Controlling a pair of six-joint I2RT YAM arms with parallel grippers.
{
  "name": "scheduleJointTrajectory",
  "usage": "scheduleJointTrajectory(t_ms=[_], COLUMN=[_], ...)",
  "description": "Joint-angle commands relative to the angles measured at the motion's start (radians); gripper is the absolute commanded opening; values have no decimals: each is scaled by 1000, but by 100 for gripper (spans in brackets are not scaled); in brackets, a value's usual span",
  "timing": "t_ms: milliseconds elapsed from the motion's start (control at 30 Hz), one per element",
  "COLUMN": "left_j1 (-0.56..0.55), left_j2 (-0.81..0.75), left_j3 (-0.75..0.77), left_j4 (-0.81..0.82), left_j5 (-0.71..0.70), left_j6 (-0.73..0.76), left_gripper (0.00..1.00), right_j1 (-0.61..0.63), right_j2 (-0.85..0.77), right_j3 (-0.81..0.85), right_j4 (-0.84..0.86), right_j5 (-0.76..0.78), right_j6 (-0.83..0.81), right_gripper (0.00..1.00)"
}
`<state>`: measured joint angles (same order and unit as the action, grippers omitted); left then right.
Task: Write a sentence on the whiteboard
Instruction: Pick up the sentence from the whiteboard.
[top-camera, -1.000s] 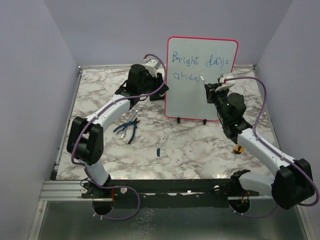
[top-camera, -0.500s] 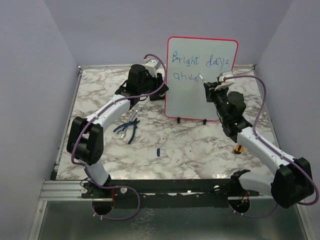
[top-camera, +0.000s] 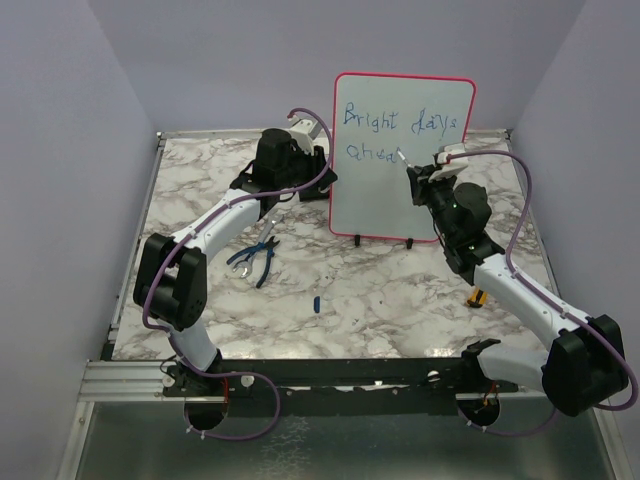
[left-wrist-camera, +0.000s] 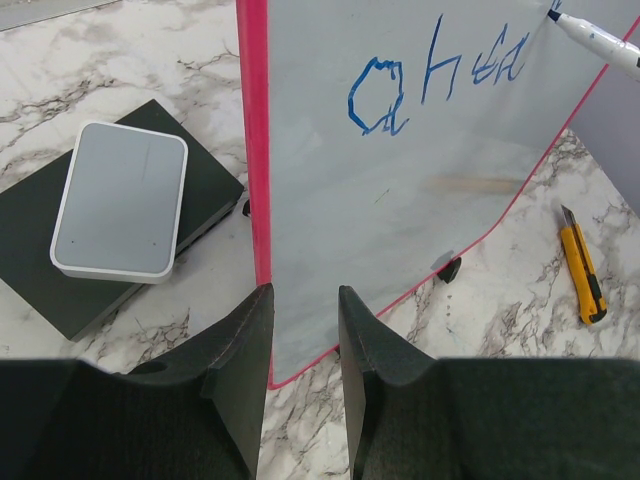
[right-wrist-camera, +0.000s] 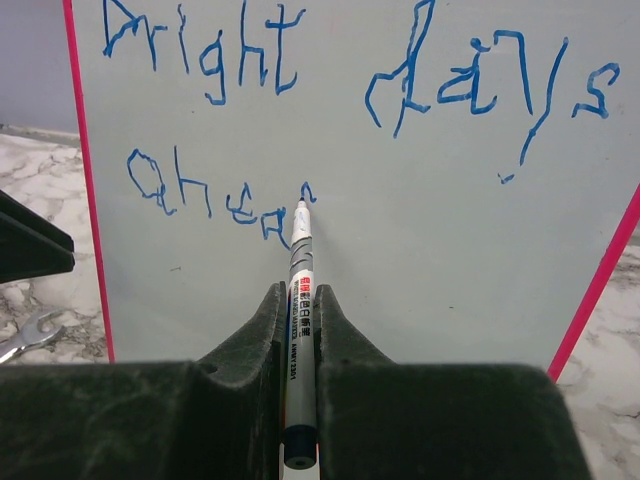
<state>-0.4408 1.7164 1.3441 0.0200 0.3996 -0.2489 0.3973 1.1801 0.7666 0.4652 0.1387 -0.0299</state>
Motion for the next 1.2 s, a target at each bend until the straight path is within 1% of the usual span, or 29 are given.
scheduleJointTrajectory(t_ms=[0, 533, 1167], left_j1=[3, 2, 2], left_j2=[-24, -21, -20], left_j3=[7, 9, 10], left_j4=[5, 5, 5], left_j5=[13, 16, 18], left_j6=[11, 8, 8], left_gripper=[34, 34, 34], right_j1=[-1, 0, -1], right_j2=[4, -10, -2], right_j3=[-12, -29, 28], right_j4=[-35, -36, 7], right_j5=[-11, 17, 52], right_j6=[12, 16, -23], right_gripper=[1, 1, 1])
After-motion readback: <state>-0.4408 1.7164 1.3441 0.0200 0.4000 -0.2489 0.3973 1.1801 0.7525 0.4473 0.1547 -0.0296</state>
